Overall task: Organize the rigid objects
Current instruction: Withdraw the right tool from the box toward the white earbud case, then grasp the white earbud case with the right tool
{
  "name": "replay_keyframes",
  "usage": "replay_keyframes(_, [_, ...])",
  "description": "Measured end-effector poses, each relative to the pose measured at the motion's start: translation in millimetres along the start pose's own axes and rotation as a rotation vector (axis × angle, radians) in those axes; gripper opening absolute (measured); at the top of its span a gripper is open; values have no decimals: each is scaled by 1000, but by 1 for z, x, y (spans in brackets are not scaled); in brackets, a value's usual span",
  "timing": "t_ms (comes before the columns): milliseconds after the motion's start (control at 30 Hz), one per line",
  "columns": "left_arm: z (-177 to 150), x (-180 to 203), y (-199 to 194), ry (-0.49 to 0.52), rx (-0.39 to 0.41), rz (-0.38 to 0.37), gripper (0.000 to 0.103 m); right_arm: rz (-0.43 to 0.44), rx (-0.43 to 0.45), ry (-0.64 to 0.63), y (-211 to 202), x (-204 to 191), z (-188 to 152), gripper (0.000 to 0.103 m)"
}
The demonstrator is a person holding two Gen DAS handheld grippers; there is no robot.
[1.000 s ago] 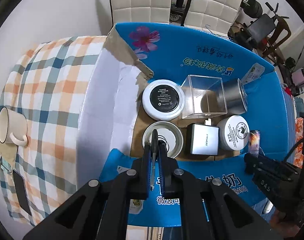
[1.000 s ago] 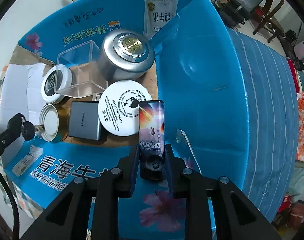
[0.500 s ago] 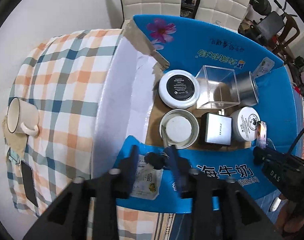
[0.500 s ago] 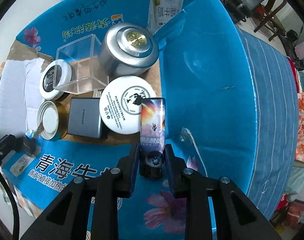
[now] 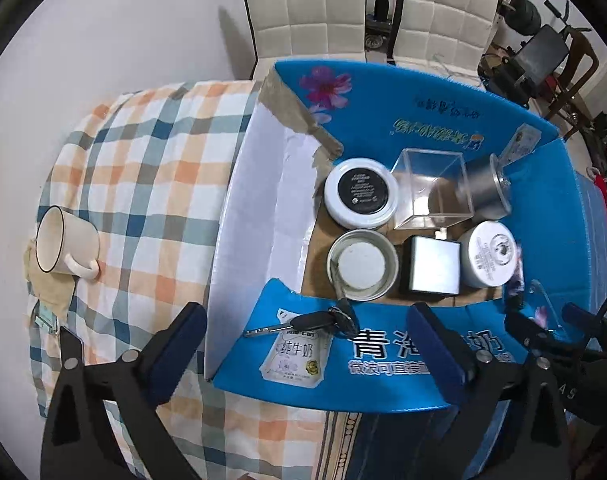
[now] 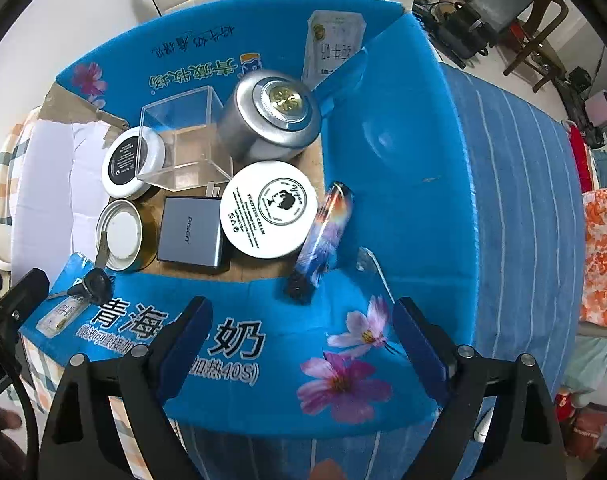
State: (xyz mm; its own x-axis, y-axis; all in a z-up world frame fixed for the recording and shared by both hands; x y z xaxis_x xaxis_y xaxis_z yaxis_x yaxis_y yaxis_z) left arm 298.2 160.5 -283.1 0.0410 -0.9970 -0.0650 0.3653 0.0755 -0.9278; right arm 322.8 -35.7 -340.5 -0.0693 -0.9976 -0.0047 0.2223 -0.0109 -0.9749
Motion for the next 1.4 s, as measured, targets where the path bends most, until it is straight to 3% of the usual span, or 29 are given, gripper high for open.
replay_keyframes(233, [3,9,-35,13,54,-10,102,22,56,-5,-43,10,-11,94])
replay_keyframes(567, [1,24,-123,69,172,-46,102,63,211,-13,-140,26,-18,94])
replay_keyframes(1000, [-2,33,-193,83,263,-82,102,133,309,-16,-224,30,-34,94])
replay_keyframes(1167, [-14,52,-183,103,240,-106,102,118,291,43,-216,55,-42,94])
replay_keyframes(1267, [-25,71,-160,109,186,-138,102,63,231,125,-191,99,-59,94])
replay_keyframes(1400, [-43,106,-121,119,107,-201,103,-85,120,268,-139,184,-100,94])
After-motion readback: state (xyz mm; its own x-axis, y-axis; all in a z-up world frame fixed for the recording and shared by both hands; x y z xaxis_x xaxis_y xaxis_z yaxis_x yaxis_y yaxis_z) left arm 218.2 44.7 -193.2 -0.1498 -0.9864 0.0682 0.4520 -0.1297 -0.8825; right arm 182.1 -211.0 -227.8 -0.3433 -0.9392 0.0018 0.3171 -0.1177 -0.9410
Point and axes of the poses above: each gripper's, at about its wrist camera, not at the fingertips, and y roughly the way its jaws point, x to its right, z to its top, the point moved 7 cm from there along y, roughly the way its jaws point, and after that the axes turned 8 degrees about x, right-handed, at the moved point
